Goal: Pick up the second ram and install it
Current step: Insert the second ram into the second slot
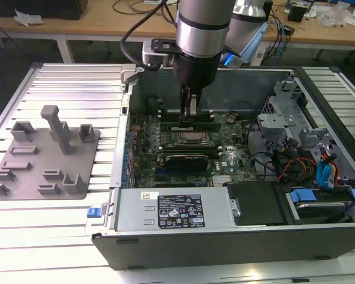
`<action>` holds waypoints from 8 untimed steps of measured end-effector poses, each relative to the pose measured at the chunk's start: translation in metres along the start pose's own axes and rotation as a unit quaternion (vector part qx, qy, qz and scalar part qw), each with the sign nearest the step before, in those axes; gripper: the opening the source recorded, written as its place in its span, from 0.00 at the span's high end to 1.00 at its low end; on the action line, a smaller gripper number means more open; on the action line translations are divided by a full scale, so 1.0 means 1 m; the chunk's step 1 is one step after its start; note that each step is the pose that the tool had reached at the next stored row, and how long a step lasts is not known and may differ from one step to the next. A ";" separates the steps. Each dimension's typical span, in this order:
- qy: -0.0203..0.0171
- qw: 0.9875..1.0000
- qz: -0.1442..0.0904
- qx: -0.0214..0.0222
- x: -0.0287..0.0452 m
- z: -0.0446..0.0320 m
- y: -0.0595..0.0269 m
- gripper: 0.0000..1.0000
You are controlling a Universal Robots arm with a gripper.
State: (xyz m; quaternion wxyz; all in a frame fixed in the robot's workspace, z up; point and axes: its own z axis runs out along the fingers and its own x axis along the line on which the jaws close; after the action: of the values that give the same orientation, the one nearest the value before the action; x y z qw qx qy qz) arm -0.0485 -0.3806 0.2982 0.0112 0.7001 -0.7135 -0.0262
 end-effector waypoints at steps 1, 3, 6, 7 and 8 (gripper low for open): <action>0.000 1.000 0.000 0.000 0.0000 0.0014 -0.0001 0.91; 0.000 1.000 0.000 0.000 0.0002 0.0053 -0.0003 0.91; 0.000 1.000 0.000 0.000 0.0003 0.0103 -0.0005 0.91; 0.000 1.000 0.000 0.000 0.0003 0.0125 -0.0007 0.91; 0.000 1.000 0.000 0.000 0.0003 0.0138 -0.0008 0.91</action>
State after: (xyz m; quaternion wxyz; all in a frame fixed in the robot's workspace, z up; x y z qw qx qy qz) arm -0.0485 -0.3806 0.2844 0.0112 0.7000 -0.7135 -0.0261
